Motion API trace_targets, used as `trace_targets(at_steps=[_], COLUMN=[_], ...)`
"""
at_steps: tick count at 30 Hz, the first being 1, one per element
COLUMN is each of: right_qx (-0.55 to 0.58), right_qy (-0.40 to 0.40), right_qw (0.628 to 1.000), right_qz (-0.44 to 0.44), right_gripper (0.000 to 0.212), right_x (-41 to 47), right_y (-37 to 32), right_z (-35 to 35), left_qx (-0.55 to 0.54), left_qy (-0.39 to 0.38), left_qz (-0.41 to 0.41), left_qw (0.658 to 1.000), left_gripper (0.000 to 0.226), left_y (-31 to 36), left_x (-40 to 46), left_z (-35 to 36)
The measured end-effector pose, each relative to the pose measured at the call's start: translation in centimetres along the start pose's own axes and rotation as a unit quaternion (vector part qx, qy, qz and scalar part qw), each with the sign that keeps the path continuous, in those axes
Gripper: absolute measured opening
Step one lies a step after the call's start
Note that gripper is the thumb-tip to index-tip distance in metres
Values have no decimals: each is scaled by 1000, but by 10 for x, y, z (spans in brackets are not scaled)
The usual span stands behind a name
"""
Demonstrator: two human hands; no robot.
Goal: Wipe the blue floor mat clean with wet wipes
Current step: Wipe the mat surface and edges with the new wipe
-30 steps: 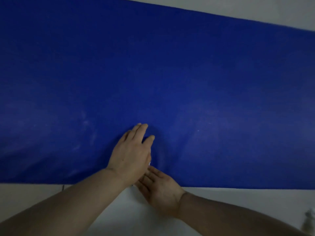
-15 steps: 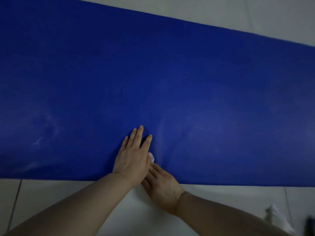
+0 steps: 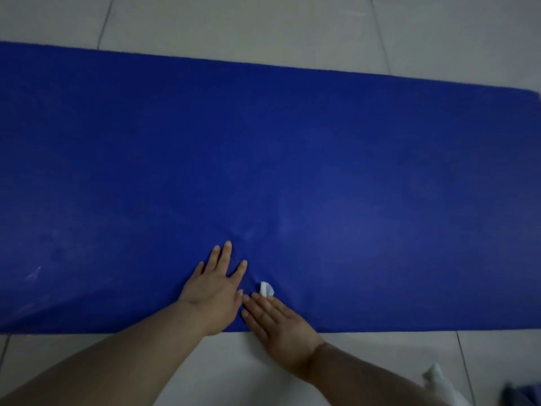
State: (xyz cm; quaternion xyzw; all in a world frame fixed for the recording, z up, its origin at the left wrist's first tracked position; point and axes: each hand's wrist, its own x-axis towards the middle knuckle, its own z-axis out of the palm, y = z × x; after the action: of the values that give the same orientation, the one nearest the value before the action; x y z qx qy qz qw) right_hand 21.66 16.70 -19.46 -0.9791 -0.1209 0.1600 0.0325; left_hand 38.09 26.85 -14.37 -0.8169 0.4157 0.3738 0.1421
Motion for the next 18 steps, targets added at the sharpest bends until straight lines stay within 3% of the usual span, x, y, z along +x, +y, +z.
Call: trace_targets(at_steps=[6, 9, 14, 18], right_qx=[43, 64, 103, 121], right_qy=[-96, -29, -61, -70], right_qw=[994, 997, 993, 990], right_qz=[1, 10, 7, 13], right_gripper=[57, 53, 56, 56], right_x=[7, 7, 9, 4], right_y=[-4, -1, 4, 4], right_z=[-5, -15, -24, -24], left_qx=[1, -11, -15, -24], left_qy=[-42, -51, -52, -105], left_qz=[-26, -28, -46, -65], left_qw=[999, 998, 997, 992], left_gripper=[60, 62, 64, 59], left_y=[6, 5, 10, 17], left_x=[1, 0, 0, 4], left_z=[-8, -10, -11, -24])
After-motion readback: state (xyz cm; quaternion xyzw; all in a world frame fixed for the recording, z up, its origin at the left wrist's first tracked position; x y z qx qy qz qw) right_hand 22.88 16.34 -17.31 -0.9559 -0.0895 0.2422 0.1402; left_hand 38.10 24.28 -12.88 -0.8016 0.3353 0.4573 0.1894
